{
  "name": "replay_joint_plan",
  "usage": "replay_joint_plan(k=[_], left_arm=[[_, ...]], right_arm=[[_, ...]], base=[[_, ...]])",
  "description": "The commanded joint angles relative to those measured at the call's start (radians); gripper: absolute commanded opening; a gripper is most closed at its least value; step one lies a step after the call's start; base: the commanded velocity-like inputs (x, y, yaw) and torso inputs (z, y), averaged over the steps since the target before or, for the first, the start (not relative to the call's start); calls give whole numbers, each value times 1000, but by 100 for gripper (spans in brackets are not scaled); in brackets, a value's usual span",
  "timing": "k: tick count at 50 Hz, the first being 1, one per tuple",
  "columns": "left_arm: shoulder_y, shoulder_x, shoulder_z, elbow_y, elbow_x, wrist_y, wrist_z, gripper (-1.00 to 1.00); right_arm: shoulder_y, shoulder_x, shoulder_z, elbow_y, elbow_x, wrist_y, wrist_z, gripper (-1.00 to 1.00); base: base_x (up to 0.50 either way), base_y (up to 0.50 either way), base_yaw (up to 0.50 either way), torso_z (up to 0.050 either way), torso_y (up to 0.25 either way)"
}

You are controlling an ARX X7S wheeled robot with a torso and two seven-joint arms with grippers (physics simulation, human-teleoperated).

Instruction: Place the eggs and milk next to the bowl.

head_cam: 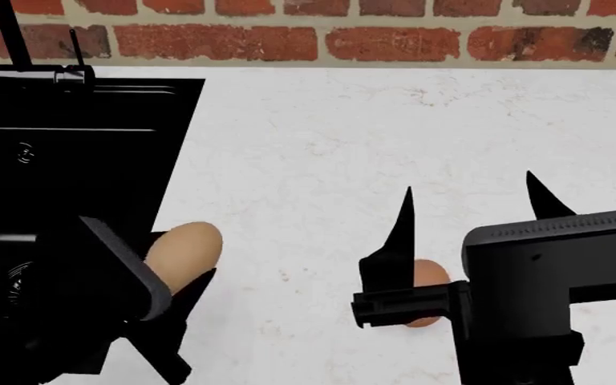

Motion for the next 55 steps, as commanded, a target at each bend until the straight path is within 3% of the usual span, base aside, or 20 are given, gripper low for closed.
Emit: replay_joint_plan(k=[1, 7, 19, 33, 55], left_arm=[[27, -27, -106, 197, -79, -41, -100, -100], [32, -32, -113, 217, -83, -38, -106, -100], [35, -35, -134, 209, -89, -20, -111, -100], [54, -41, -144, 195, -86, 17, -107, -100], [71, -52, -135, 213, -81, 25, -114, -100]], right_arm=[[3, -35, -29, -88, 14, 110, 55, 100], [2, -87, -45, -108, 31, 202, 99, 100], [-19, -190, -28, -44, 26, 225, 182, 100], [-24, -223, -96, 9, -33, 269, 289, 100], [-66, -229, -104, 125, -19, 177, 282, 100]], base=[[0, 0, 0, 0, 0], [0, 0, 0, 0, 0], [0, 0, 0, 0, 0], [0, 0, 0, 0, 0], [0, 0, 0, 0, 0]])
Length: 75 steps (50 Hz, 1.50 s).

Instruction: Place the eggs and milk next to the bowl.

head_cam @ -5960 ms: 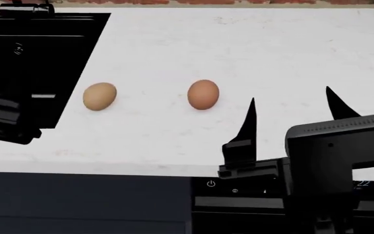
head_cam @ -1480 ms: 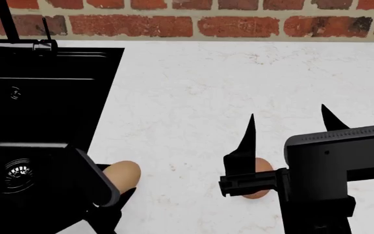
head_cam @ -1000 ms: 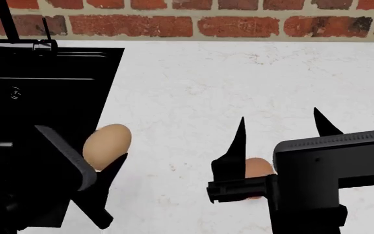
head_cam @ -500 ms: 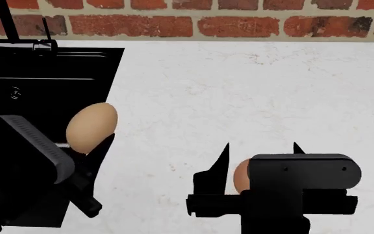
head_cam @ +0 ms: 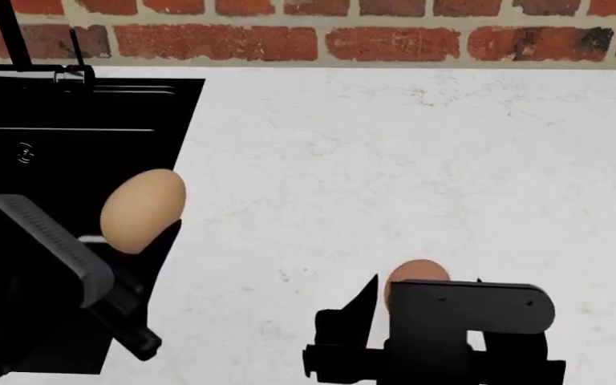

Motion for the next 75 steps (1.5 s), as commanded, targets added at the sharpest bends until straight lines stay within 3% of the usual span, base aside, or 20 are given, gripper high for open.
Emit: replay_joint_plan(k=[1, 49, 66, 67, 75], left_arm=[[7, -2, 2, 0, -16, 9, -13, -100], [-16, -21, 16, 13, -16, 5, -8, -100], [-8, -26, 20, -1, -9, 27, -2, -100], [-7, -26, 20, -1, -9, 28, -2, -100], [-7, -27, 26, 4, -8, 26, -5, -100]], right_arm=[[-4, -6, -4, 91, 5, -56, -6, 100], [100, -11, 1, 585, 22, -345, -94, 100], [101, -11, -14, 611, 37, -370, -97, 100], [95, -11, -12, 604, 34, -381, -91, -100], [86, -6, -13, 593, 41, -392, -86, -100]], base=[[0, 0, 0, 0, 0], [0, 0, 0, 0, 0], [0, 0, 0, 0, 0], [0, 0, 0, 0, 0], [0, 0, 0, 0, 0]])
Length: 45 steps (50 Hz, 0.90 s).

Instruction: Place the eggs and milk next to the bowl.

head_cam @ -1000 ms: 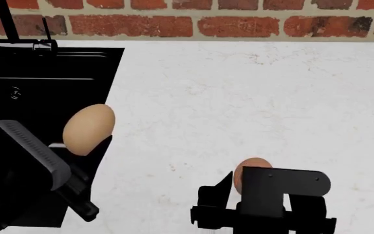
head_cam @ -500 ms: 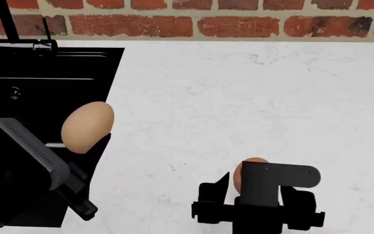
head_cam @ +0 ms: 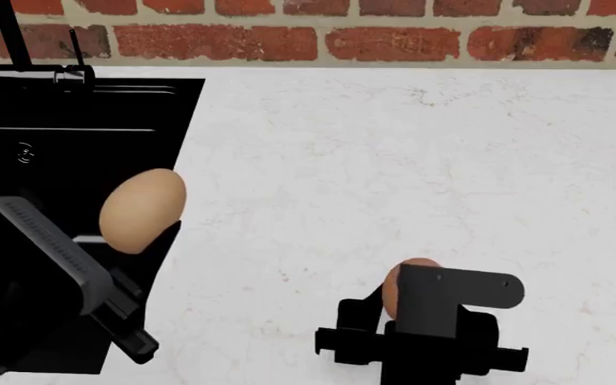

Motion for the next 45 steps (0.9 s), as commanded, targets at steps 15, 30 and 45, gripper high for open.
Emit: replay_joint_plan(k=[15, 30, 45], left_arm=[[28, 21, -30, 46, -60, -52, -81, -100], [58, 86, -169, 162, -123, -103, -271, -100], [81, 72, -244, 292, -104, -86, -371, -100]], right_arm=[[4, 63, -44, -209, -5, 98, 32, -100], [91, 164, -7, -456, 35, 247, 27, -100], [146, 275, 26, -623, 116, 232, -98, -100]], base=[[1, 0, 0, 0, 0], [0, 0, 0, 0, 0], [0, 0, 0, 0, 0]])
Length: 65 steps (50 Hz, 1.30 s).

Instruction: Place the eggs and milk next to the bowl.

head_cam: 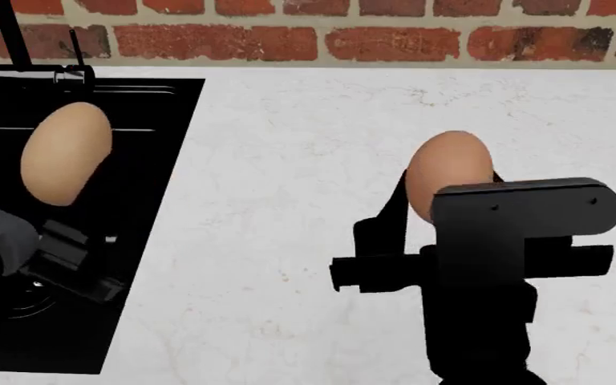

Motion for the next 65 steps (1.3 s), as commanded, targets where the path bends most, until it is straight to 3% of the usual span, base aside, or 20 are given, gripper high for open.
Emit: replay_joint_plan(k=[1, 13, 34, 57, 65], left_arm=[[10, 0, -72, 81, -34, -10, -92, -100], [4, -15, -75, 110, -7, -21, -131, -100], [-7, -30, -52, 123, 29, 10, -131, -100], [-11, -32, -43, 126, 29, 16, -136, -100], [-14, -35, -52, 134, 17, 15, -137, -100]], right_arm=[[54, 74, 24, -120, 37, 34, -80, -100], [125, 108, 11, -132, 49, 84, -96, -100], [79, 114, -26, -129, 15, 10, -87, -100], [50, 108, -21, -133, 33, -5, -85, -100], [43, 94, 1, -143, 55, -2, -79, -100]], base=[[0, 0, 0, 0, 0], [0, 0, 0, 0, 0], [0, 0, 0, 0, 0], [-490, 0, 0, 0, 0], [-6, -62, 0, 0, 0]])
